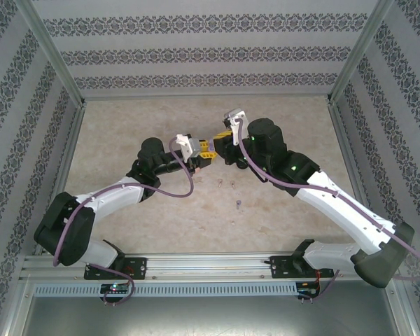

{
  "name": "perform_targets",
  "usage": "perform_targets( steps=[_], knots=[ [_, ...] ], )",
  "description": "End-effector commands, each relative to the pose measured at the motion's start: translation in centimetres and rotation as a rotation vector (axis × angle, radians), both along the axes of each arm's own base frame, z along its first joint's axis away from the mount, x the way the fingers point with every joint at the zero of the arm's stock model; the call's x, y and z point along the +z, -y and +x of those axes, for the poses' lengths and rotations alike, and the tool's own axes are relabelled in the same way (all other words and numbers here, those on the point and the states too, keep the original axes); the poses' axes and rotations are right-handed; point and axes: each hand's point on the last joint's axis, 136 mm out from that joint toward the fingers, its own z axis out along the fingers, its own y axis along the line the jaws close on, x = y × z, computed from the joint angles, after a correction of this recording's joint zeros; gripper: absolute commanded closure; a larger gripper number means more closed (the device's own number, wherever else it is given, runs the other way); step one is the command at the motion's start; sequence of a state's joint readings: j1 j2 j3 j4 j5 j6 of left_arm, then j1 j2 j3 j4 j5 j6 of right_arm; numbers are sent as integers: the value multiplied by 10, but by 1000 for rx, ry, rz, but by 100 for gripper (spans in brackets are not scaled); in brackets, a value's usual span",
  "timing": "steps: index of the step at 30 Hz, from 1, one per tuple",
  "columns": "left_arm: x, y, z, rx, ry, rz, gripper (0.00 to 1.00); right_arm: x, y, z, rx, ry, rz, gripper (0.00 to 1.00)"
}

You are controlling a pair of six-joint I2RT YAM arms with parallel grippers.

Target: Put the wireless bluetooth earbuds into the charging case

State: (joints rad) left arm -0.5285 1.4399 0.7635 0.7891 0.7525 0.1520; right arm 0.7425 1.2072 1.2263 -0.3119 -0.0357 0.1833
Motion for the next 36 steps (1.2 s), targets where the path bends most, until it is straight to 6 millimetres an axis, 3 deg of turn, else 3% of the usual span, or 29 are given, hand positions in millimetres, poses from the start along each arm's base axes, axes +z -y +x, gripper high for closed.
perform_targets(
  steps=[1,29,36],
  knots=[
    [21,9,-7,-51,39,-46,100,0,-7,3,6,9,14,82],
    [33,9,-7,-49,48,-89,100,-26,15,15,-78,-29,-7,84],
    [35,9,-7,-51,50,-92,100,-30,12,12,-51,-45,-7,84]
  ],
)
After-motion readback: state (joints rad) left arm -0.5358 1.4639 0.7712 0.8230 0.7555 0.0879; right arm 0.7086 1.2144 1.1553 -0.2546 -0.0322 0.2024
